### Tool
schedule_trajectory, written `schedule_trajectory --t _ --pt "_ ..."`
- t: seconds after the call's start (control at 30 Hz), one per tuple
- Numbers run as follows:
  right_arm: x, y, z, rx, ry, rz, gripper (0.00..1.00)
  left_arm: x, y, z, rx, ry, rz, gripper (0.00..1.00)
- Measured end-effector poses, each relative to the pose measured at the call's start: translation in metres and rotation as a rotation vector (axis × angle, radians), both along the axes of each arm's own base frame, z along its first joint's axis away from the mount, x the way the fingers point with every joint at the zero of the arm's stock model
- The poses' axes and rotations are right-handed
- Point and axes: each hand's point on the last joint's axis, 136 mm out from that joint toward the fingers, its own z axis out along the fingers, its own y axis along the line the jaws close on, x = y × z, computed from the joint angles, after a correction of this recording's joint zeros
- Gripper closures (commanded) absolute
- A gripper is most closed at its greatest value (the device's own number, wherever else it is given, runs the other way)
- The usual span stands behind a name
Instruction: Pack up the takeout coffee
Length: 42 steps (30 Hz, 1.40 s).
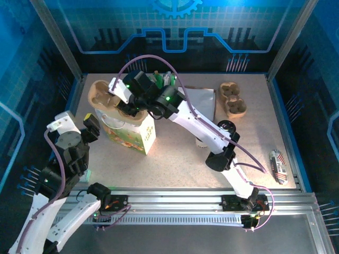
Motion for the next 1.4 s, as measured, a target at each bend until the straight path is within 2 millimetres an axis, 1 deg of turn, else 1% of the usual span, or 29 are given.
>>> schedule_trajectory --t 0.13,0.37,0.47,0.73,1.03,1.4 --pt "0.007 0.003 -0.012 -0.011 0.012 -0.004 0.74 0.002 -0.001 -0.007 0.012 0.014 -0.001 0.26" --pt "0.015 0.0 -0.017 -0.008 0.033 -0.017 0.74 0.003 0.0 -0.011 0.025 0.019 0.004 0.26" --pt "0.013 -0.002 -0.023 -0.024 0.053 -0.015 0.74 0.004 -0.001 -0.012 0.025 0.019 0.004 0.26" --pt "0.006 -0.007 -0.05 -0.099 0.114 -0.007 0.74 0.004 -0.001 -0.011 0.023 0.014 0.004 0.26" --pt "0.0 -0.016 -0.065 -0.158 0.158 -0.01 0.75 0.004 -0.001 -0.011 0.023 0.014 0.004 0.26" --pt "-0.015 -0.034 -0.086 -0.261 0.233 -0.002 0.75 0.001 0.002 -0.01 0.019 -0.001 0.015 0.26"
